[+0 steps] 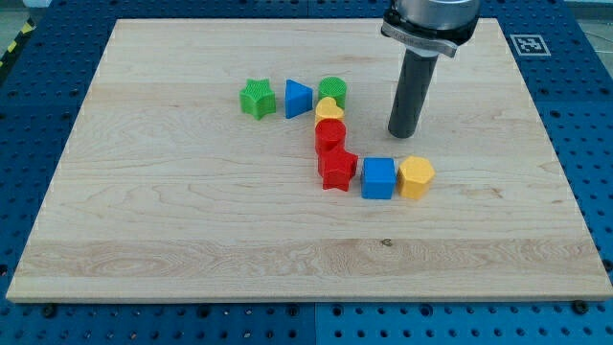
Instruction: Move the arm to the right of the green circle
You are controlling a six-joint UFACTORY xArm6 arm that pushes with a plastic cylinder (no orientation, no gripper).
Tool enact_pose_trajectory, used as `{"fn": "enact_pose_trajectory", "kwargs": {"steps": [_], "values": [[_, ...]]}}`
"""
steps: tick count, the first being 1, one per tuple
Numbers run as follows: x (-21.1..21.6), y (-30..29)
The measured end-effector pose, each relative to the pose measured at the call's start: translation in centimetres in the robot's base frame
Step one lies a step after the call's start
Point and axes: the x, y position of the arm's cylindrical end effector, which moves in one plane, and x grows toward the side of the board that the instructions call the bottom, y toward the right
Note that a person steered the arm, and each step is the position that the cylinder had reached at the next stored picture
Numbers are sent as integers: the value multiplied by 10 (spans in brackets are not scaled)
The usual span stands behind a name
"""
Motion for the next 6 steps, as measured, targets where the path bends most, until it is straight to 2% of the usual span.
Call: {"fn": "enact_pose_trajectory", "kwargs": {"steps": [2, 6], "values": [[-18, -11], [-27, -35]]}}
